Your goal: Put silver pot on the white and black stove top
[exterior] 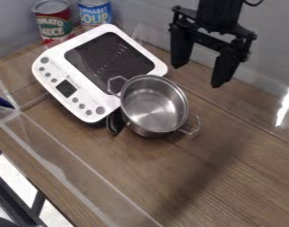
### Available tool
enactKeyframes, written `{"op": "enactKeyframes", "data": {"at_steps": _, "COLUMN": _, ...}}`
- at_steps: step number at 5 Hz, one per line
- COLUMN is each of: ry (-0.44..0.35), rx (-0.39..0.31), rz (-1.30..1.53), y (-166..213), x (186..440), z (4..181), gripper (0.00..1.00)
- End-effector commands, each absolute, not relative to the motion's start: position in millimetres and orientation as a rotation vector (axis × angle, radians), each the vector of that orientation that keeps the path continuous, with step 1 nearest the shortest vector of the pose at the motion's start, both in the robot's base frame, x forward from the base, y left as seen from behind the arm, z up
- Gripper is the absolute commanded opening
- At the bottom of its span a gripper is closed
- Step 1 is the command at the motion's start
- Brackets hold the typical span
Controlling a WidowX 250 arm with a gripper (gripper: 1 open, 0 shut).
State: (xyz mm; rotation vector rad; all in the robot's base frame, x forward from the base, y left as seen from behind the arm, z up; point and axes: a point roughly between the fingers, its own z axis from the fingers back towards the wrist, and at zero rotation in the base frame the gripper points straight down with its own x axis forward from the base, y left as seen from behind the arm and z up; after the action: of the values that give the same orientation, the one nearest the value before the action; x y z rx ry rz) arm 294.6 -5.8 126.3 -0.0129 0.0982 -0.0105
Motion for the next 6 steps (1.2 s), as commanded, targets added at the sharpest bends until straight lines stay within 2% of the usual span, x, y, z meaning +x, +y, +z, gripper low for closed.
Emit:
{"op": "enactKeyframes", "data": {"at_steps": 1, "ry": 0.056, "rx": -0.013, "rz": 0.01, "y": 2.3, "x": 296.8, "z": 137.2, "gripper": 1.0}}
{"op": "enactKeyframes", "data": {"at_steps": 2, "ry": 0.06, "rx": -0.015, "rz": 0.017, "y": 4.3, "x": 296.0, "z": 136.3, "gripper": 1.0}}
{"op": "enactKeyframes", "data": {"at_steps": 4, "ry": 0.081, "rx": -0.021, "rz": -0.09, "y": -11.3, "x": 298.2, "z": 123.5, "gripper": 1.0}}
{"op": "enactKeyframes", "data": {"at_steps": 6, "ry": 0.065, "rx": -0.035, "rz": -0.241, "y": -46.7, "x": 296.7, "z": 108.8, "gripper": 1.0}}
